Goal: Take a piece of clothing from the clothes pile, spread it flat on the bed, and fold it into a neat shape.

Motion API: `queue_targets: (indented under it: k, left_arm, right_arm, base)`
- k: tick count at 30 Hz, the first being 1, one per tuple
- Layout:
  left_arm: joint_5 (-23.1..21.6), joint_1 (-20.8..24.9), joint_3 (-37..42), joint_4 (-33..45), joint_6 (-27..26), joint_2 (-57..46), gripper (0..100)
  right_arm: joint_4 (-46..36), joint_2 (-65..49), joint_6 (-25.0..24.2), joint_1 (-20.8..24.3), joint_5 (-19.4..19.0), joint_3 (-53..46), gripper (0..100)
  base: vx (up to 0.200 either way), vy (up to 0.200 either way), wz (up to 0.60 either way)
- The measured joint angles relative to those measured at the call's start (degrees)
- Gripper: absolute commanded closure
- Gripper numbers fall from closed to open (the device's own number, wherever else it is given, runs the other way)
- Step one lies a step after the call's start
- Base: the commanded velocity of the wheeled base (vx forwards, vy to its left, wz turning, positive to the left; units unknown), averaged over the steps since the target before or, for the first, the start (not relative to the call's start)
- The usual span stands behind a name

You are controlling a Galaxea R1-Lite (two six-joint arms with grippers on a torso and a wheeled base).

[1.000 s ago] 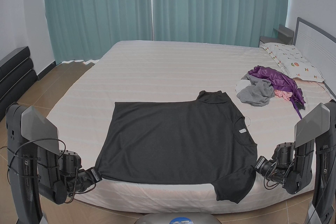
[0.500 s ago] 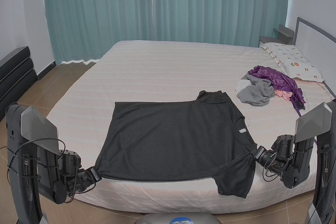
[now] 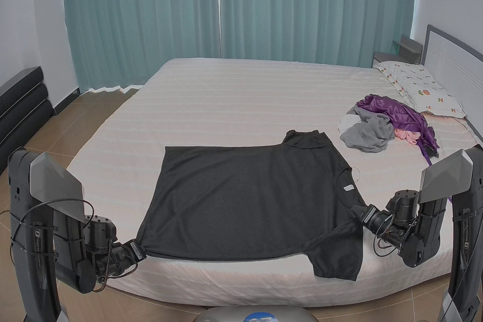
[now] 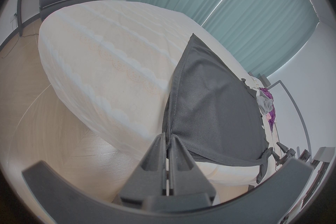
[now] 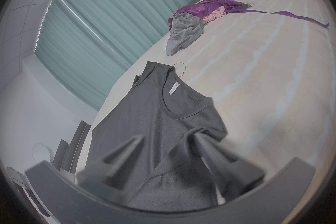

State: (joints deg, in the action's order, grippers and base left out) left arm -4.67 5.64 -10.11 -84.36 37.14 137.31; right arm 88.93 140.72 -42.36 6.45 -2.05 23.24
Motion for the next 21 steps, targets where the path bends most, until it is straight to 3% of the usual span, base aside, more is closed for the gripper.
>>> queue_targets:
  k: [5,15,21]
  left_arm:
    - [0.0,0.0,0.0,0.0,0.0,0.0,100]
    - [0.02,0.02,0.05,0.0,-0.01,0.0,100]
    - [0.0,0.02,0.09,0.0,0.0,0.0,100]
  right_arm:
    - [0.05,-1.28,1.04,-0.89,-2.46,-2.55,0]
    - [0.05,-3.25,11.0,-2.05,-16.12,-14.45,0]
    - [0.07,-1.55,14.91,-1.96,-18.01,-16.59,0]
  base:
    - [0.0,0.0,0.0]
    - [0.0,0.0,0.0]
    - [0.0,0.0,0.0]
